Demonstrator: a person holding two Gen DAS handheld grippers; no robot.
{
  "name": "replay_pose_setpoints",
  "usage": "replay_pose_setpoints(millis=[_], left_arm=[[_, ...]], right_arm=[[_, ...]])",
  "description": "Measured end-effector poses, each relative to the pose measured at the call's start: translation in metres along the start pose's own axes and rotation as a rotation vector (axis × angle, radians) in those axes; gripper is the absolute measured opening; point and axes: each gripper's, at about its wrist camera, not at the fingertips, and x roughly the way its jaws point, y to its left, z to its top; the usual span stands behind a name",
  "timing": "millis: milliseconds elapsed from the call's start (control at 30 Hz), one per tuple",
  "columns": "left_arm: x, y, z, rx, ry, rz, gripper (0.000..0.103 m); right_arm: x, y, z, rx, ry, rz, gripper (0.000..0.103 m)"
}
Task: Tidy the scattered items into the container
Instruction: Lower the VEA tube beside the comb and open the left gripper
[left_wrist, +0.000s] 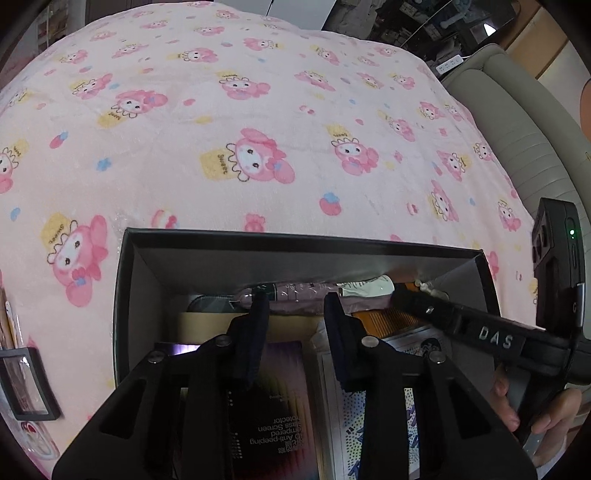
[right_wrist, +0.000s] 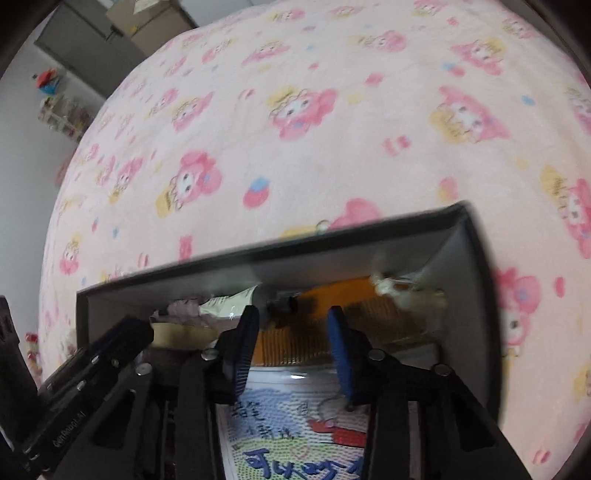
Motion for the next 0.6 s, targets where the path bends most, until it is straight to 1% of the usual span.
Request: replay_pose_setpoints(millis=[67,100,167,200,300,333,367,433,467,500,533,600], left_arm=[[0.002,0.003,0.001,-0.011,0.005,-0.011,0.031],[0.004,0.005,0.001,-0.015,0.008,-0.013,0.031],[0.005,0.007,0.000,-0.021,0.010,-0.010,0.031],[0.004,0.007,-0.001,-0.020,0.009,-0.016,0.031],[0.001,0.007,-0.001,-0.020,0.008,-0.024,0.031],[0.001,0.007,-0.001,-0.019,0.011,-0.032,0.031],[0.002,0.007,-0.001,-0.024,0.020,-0.049,0.031],[0.008,0.010,-0.001,-0.057,0.064,-0.116,0.031],[0.011,0.010,-0.001,-0.065,0.080,-0.133,0.031],[0.015,0.007,-0.001,-0.060,0.090,-0.132,0.031],[0.018,0.004,-0.001,-0.049,0.093,-0.108,0.031],[0.022,0.000,-0.001,-0.037,0.099,-0.039,0.031]], right_arm=[[0.005,0.004,0.000,-0.021,0.031,0.076,0.033],[0.008,0.006,0.000,-0.025,0.040,0.088,0.033],[0.016,0.014,-0.001,-0.056,0.057,0.081,0.033],[0.020,0.017,-0.002,-0.069,0.070,0.094,0.033],[0.019,0.021,-0.006,-0.084,0.096,0.170,0.033],[0.015,0.022,-0.008,-0.083,0.088,0.170,0.033],[0.011,0.022,-0.009,-0.080,0.072,0.146,0.033],[0.002,0.018,-0.009,-0.065,0.031,0.032,0.033],[-0.001,0.016,-0.009,-0.055,0.007,-0.033,0.033],[-0.002,0.014,-0.008,-0.052,-0.014,-0.074,0.033],[0.000,0.014,-0.007,-0.057,-0.029,-0.120,0.033],[0.007,0.013,-0.007,-0.070,-0.012,-0.154,0.033]])
